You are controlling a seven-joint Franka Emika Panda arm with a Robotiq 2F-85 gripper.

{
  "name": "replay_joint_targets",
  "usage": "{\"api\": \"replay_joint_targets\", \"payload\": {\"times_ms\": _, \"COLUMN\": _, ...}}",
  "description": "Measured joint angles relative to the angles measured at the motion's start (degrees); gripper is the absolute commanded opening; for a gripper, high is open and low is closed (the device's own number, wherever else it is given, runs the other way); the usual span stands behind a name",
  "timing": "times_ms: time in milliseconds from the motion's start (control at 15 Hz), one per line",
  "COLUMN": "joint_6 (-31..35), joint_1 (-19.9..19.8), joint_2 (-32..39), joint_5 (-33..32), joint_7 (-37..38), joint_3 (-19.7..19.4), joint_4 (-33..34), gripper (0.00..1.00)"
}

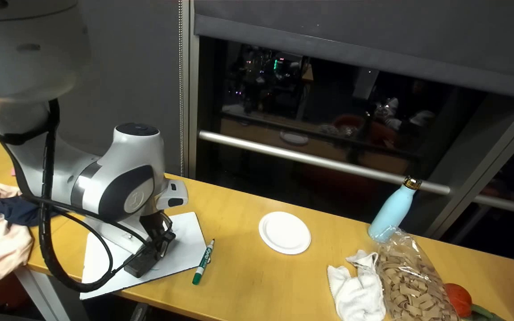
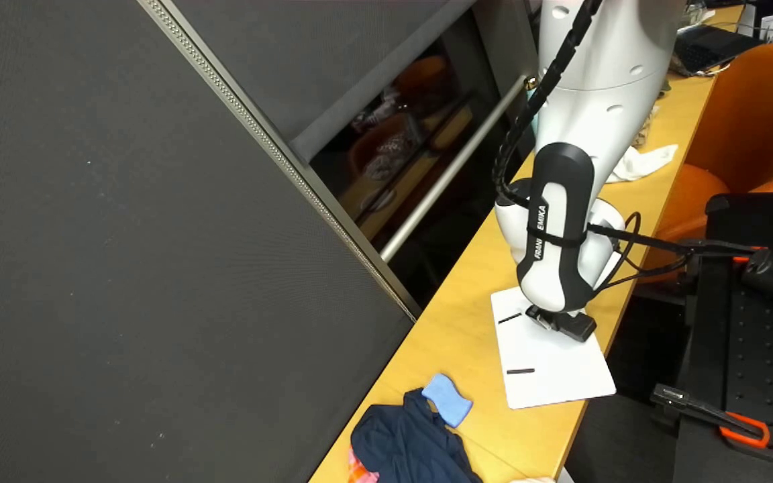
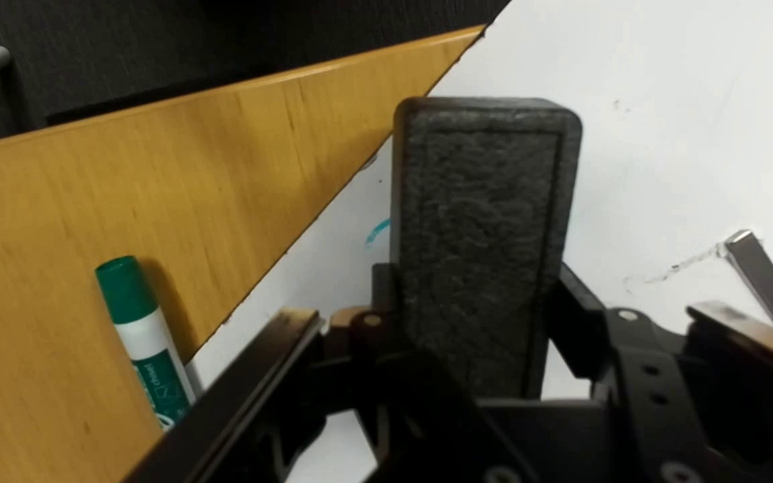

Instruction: Pick up the black eraser and wipe the white board

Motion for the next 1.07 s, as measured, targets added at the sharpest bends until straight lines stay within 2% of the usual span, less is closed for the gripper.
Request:
{"api": "replay_joint_targets", "payload": {"times_ms": 533, "joint_6": 0.2, "joint_1": 1.87, "joint_2": 4.32, "joint_5": 0.02, "joint_7": 1.45, "joint_3": -0.96, "joint_4": 3.03, "gripper": 0.31}}
{"api": "replay_joint_targets", "payload": {"times_ms": 1067, "joint_6": 0.2, "joint_1": 1.96, "joint_2": 4.67, "joint_5": 0.04, "joint_7": 2.35, "joint_3": -2.66, "joint_4": 3.97, "gripper": 0.31}}
